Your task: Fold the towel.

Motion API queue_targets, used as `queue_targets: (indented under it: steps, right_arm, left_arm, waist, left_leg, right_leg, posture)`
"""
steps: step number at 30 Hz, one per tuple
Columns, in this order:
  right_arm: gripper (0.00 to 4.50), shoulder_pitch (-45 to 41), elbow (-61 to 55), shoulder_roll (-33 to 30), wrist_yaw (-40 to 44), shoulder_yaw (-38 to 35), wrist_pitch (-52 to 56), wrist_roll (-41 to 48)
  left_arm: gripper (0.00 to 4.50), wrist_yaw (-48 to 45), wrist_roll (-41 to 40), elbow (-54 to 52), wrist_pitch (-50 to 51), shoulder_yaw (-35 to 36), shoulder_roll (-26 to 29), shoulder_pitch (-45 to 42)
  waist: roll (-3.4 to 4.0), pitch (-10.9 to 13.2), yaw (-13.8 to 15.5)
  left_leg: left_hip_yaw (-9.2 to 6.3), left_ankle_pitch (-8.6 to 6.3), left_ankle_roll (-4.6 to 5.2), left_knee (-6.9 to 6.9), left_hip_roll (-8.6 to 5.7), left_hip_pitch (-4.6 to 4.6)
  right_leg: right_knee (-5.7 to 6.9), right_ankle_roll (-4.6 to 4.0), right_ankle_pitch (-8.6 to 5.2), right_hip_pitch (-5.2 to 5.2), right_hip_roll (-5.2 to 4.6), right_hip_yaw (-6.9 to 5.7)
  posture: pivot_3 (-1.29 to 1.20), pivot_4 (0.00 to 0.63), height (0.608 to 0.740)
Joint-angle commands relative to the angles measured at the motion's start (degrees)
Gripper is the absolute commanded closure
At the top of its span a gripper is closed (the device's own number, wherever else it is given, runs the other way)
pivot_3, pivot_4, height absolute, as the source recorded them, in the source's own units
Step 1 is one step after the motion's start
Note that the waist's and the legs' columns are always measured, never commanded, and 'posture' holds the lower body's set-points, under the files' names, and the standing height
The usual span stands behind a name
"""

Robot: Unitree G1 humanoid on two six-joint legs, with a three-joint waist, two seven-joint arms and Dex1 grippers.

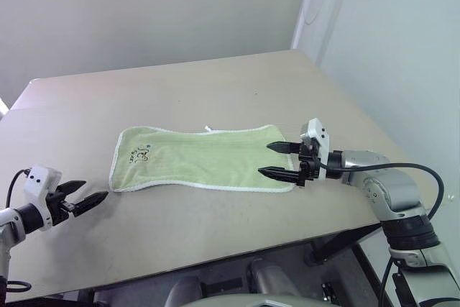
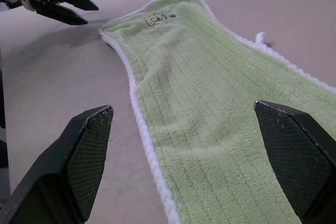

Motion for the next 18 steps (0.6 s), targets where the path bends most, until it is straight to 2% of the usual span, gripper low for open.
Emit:
queue_targets:
  steps: [1, 7, 18]
  right_arm:
    - [0.00, -0.90, -1.74, 0.23, -0.03, 0.07, -0.66, 0.35]
    - [0.00, -0.57, -2.10, 1.94, -1.84, 0.01, -1.34, 0.38]
    - [0.00, 0.81, -2.28, 0.69, -1.67, 1.25, -2.47, -1.66]
  left_arm:
    - [0.03, 0.33, 0.20, -0.31, -0.88, 0.37, 0.49, -1.29]
    - [0.03, 0.24, -0.34, 0.35, -0.59, 0.06, 0.06, -3.68]
    - [0.03, 0.21, 1.54, 1.16, -1.73, -2.28, -0.11, -5.00]
  waist:
    - [0.00, 0.00, 0.00]
    - [-0.01, -0.01, 0.00]
    - [-0.01, -0.01, -0.07]
  left_leg:
    - [0.00, 0.00, 0.00, 0.01, 0.00, 0.01]
    - [0.00, 0.00, 0.00, 0.03, 0.00, 0.02]
    - [0.01, 0.00, 0.01, 0.02, 0.00, 0.02]
  right_leg:
    - [0.00, 0.00, 0.00, 0.00, 0.00, 0.00]
    - [0.00, 0.00, 0.00, 0.01, 0.01, -0.01]
    - [0.01, 0.00, 0.00, 0.02, 0.01, 0.00]
  posture:
    - [0.00, 0.000, 0.740]
    - [0.00, 0.000, 0.740]
    - [0.00, 0.000, 0.740]
